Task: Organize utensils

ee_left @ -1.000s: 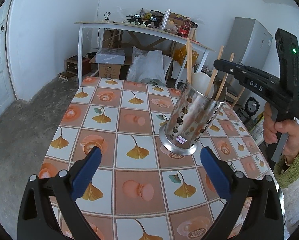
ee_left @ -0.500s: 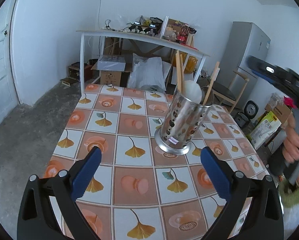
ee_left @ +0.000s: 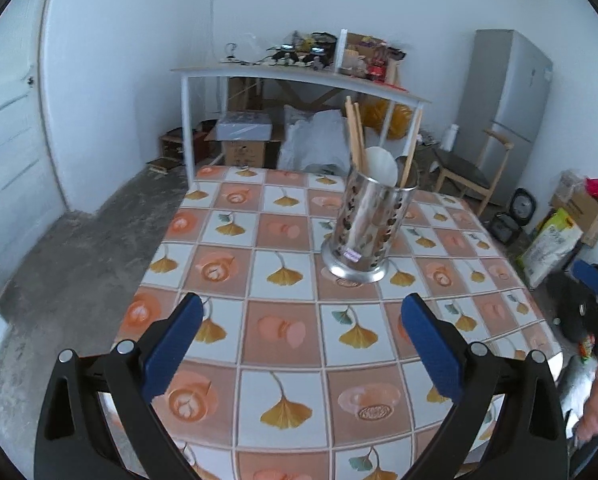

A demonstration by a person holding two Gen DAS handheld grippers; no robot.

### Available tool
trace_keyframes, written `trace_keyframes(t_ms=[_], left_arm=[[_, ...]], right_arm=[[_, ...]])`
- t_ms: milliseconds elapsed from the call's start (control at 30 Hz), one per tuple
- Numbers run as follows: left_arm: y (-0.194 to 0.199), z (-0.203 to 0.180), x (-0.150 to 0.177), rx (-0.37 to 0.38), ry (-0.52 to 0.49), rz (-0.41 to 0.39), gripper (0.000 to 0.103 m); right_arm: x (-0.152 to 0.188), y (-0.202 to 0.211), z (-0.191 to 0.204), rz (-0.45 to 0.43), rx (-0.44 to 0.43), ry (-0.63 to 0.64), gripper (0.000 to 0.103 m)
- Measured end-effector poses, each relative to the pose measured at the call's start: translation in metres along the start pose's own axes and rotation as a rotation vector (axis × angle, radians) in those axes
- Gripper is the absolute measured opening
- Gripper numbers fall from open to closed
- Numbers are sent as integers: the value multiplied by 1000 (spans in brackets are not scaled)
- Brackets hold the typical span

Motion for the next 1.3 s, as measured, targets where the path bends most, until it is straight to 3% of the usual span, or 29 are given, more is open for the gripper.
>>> trace_keyframes(t_ms=[200, 500, 1300], left_arm=[[10, -4, 1, -134, -74, 6, 97], [17, -7, -5, -216, -97, 11, 97], [9, -14, -15, -208, -75, 21, 97]], right_arm=[[16, 17, 0, -1, 66, 4, 95], [20, 19, -1, 1, 106, 22, 95], [18, 11, -2, 25, 101, 0, 95]])
Point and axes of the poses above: each gripper's, at about its wrist camera, not at the fingertips, and y roughly against the way its jaws point, z to its left, x to its underside, the point moved 6 cm from there along -y, roughly the way its jaws point, and after that the axes turned 11 degrees about -z, right-handed, at the moved point
